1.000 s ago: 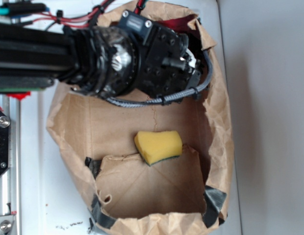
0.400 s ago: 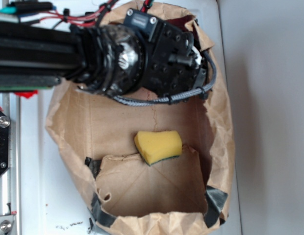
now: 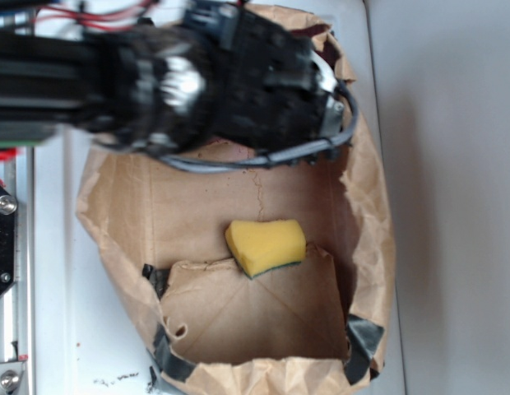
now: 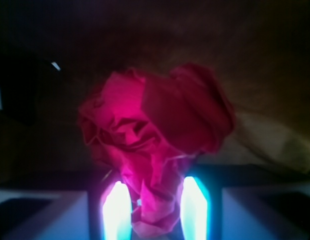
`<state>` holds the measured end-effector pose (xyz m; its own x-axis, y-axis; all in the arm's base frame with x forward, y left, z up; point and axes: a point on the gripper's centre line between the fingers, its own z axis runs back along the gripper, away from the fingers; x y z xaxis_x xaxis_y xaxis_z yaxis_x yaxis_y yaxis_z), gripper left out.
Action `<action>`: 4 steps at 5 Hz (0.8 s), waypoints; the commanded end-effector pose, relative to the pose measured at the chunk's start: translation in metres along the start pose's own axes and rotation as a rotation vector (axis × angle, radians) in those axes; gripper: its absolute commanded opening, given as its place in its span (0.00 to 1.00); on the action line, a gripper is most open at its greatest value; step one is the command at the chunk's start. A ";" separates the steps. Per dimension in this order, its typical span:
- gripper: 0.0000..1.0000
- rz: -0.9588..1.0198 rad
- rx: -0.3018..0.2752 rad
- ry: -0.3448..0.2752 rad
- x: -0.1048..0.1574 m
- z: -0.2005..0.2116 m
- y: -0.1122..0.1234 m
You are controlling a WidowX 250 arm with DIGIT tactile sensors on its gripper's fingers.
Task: Grab the red paper.
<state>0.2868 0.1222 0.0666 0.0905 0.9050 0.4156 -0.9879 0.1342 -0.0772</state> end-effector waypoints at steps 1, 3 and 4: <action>0.00 -0.100 -0.123 0.048 0.023 0.069 0.020; 0.00 -0.506 -0.178 0.139 0.016 0.100 0.015; 0.00 -0.737 -0.274 0.137 0.010 0.110 0.014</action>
<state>0.2606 0.0699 0.1497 0.7683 0.5753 0.2804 -0.5889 0.8071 -0.0424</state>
